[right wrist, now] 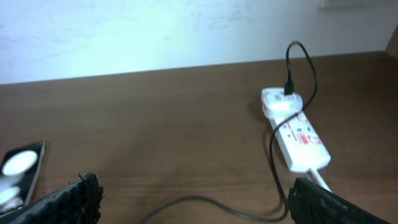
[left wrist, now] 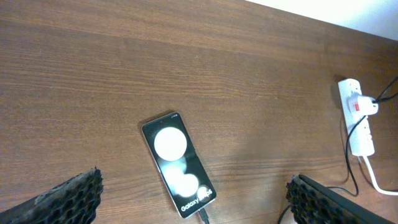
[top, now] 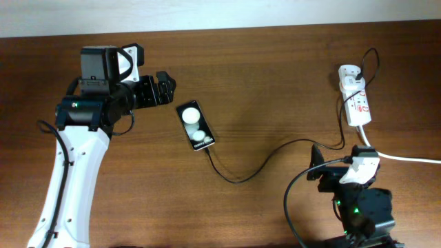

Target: Plug charger to phone and switch on socket

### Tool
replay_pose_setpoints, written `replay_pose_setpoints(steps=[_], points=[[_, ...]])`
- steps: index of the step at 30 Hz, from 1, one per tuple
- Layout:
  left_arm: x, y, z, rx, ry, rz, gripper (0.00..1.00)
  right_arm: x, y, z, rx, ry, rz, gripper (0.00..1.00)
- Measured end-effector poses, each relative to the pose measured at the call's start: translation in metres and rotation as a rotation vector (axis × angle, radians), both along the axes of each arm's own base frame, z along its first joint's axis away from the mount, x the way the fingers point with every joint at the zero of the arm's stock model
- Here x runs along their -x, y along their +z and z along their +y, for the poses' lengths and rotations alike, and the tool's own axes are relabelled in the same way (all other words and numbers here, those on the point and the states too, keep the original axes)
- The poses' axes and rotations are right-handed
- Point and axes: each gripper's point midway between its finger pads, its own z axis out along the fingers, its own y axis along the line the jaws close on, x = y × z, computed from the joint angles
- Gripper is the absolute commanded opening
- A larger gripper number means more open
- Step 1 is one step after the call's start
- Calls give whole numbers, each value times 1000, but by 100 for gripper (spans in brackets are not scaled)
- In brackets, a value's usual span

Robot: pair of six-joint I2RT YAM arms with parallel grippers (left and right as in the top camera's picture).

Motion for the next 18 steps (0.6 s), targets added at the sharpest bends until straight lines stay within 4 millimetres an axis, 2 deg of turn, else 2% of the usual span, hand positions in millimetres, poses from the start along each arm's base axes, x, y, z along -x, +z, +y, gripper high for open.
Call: replay_pose_setpoints(steps=[2,4,7,9,11,18], points=[[0,0,0,0,0,-1,99,1,-11,-2,-2,-6,-14,99],[0,0,0,0,0,-1,99,-1,-12,-1,-8,-7,-50,99],[0,0,0,0,0,-1,99,-8,-23,0,-14,-7,-84,99],[0,0,0,0,0,-1,99,-9,-38,0,-14,-7,-79,99],[0,0,0,0,0,-1,99,-9,-44,0,-14,-6,-85,99],[0,0,0,0,0,-1,99,-8,-37,0,-21,-6,-129,99]])
